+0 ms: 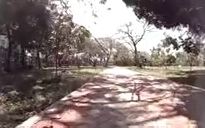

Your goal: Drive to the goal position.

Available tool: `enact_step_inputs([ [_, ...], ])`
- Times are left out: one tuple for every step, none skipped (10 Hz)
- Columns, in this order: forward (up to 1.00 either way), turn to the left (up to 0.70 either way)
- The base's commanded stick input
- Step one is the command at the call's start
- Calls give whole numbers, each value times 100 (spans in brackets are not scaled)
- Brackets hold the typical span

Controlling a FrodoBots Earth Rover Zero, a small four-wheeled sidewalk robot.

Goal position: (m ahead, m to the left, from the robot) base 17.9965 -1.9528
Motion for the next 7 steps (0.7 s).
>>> enact_step_inputs([
  [70,0],
  [70,0],
  [70,0],
  [70,0],
  [70,0],
  [70,0],
  [70,0],
])
